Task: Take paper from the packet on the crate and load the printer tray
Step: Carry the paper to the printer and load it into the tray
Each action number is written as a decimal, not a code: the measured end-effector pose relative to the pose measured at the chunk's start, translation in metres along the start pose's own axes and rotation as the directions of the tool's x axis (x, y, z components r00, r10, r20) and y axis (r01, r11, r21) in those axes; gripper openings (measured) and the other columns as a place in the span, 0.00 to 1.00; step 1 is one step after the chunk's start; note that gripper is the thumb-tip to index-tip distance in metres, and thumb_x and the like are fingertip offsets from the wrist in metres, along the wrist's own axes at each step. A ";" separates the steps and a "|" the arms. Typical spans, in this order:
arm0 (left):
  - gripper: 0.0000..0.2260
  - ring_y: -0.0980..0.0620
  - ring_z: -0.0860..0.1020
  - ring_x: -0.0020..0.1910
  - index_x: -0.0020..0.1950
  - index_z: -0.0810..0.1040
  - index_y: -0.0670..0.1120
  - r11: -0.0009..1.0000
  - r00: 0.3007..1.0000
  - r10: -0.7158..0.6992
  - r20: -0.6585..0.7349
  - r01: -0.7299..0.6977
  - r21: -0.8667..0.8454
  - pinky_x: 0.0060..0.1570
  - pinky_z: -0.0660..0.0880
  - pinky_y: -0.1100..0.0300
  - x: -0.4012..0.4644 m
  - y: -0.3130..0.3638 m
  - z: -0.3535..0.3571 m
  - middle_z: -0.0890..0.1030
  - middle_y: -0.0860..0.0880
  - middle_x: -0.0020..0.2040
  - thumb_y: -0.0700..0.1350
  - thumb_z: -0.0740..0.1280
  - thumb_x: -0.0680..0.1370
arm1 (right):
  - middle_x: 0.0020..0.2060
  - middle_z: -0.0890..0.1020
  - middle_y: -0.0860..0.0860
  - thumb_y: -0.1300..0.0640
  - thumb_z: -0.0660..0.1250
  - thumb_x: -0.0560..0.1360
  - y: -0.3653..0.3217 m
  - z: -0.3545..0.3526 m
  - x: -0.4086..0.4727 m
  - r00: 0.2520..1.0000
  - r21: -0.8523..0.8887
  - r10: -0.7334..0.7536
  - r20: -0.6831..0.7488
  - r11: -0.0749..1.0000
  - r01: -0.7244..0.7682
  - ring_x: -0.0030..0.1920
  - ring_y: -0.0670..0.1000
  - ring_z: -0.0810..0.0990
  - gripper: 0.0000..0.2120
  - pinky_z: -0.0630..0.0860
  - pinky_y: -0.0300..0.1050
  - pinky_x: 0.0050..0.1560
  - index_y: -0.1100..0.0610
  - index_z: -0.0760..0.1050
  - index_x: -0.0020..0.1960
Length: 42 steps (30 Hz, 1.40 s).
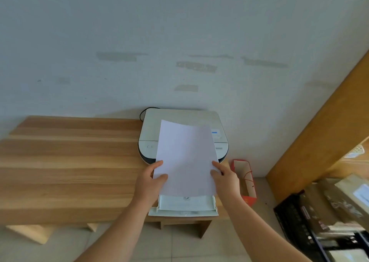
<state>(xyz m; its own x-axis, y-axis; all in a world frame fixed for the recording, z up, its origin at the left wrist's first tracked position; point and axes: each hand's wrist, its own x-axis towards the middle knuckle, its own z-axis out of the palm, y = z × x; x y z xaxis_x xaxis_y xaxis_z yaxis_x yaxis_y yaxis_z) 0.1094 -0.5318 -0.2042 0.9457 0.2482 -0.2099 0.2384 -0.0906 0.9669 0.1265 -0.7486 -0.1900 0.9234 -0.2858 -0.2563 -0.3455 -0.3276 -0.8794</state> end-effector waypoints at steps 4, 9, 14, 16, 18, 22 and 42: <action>0.19 0.53 0.79 0.53 0.63 0.77 0.53 0.998 0.998 -0.065 0.005 0.065 -0.016 0.50 0.78 0.58 -0.004 -0.017 0.003 0.79 0.51 0.59 0.38 0.69 0.74 | 0.45 0.76 0.41 0.57 0.61 0.80 0.018 0.004 0.000 0.998 -0.005 0.051 0.022 0.999 -0.051 0.43 0.48 0.78 0.17 0.77 0.39 0.36 0.49 0.73 0.68; 0.19 0.64 0.76 0.50 0.63 0.77 0.51 0.992 0.993 -0.117 -0.003 0.117 0.038 0.44 0.72 0.69 -0.016 -0.042 0.004 0.77 0.53 0.58 0.37 0.69 0.74 | 0.48 0.77 0.46 0.55 0.61 0.80 0.046 0.006 -0.001 0.994 -0.114 0.088 0.071 0.990 -0.080 0.41 0.46 0.77 0.16 0.72 0.34 0.31 0.48 0.73 0.67; 0.19 0.57 0.72 0.61 0.62 0.77 0.52 0.978 0.986 -0.166 -0.010 0.166 0.123 0.55 0.69 0.65 -0.025 -0.064 0.010 0.76 0.53 0.63 0.37 0.69 0.73 | 0.51 0.79 0.49 0.58 0.63 0.78 0.078 0.009 -0.001 0.979 -0.034 0.165 0.119 0.986 -0.162 0.44 0.49 0.78 0.17 0.78 0.42 0.39 0.51 0.74 0.67; 0.18 0.58 0.74 0.59 0.58 0.77 0.56 0.973 0.982 -0.186 -0.019 0.187 0.135 0.54 0.70 0.65 -0.028 -0.072 0.016 0.76 0.52 0.64 0.37 0.70 0.73 | 0.53 0.79 0.50 0.59 0.64 0.78 0.089 0.007 0.000 0.973 -0.004 0.193 0.125 0.981 -0.194 0.45 0.47 0.78 0.17 0.75 0.39 0.37 0.52 0.75 0.66; 0.18 0.64 0.75 0.50 0.59 0.77 0.54 0.965 0.977 -0.213 -0.026 0.215 0.150 0.46 0.70 0.71 -0.031 -0.081 0.022 0.76 0.51 0.63 0.37 0.69 0.73 | 0.54 0.79 0.50 0.60 0.64 0.77 0.100 0.005 0.001 0.963 0.025 0.231 0.137 0.971 -0.237 0.46 0.46 0.78 0.17 0.74 0.37 0.38 0.52 0.76 0.65; 0.19 0.65 0.73 0.42 0.63 0.77 0.50 0.946 0.968 -0.249 -0.039 0.251 0.203 0.36 0.68 0.76 -0.035 -0.098 0.032 0.74 0.52 0.60 0.37 0.69 0.74 | 0.54 0.81 0.50 0.61 0.66 0.75 0.122 0.005 0.004 0.933 0.044 0.322 0.163 0.942 -0.333 0.49 0.51 0.81 0.18 0.79 0.46 0.51 0.53 0.77 0.64; 0.17 0.53 0.75 0.53 0.62 0.78 0.47 0.857 0.885 -0.465 -0.023 0.457 0.238 0.50 0.70 0.60 -0.024 -0.128 0.036 0.76 0.48 0.60 0.40 0.69 0.74 | 0.53 0.81 0.56 0.65 0.67 0.74 0.164 0.015 0.016 0.831 0.071 0.505 0.231 0.844 -0.532 0.52 0.58 0.81 0.19 0.78 0.54 0.58 0.55 0.76 0.64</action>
<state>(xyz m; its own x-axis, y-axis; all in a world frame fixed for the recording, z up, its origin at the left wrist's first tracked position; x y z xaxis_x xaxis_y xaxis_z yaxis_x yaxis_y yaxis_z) 0.0644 -0.5613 -0.3283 0.7209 0.2841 -0.6321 0.6889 -0.1941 0.6984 0.0876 -0.7933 -0.3440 0.6319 -0.1947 -0.7502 -0.7711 -0.0605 -0.6338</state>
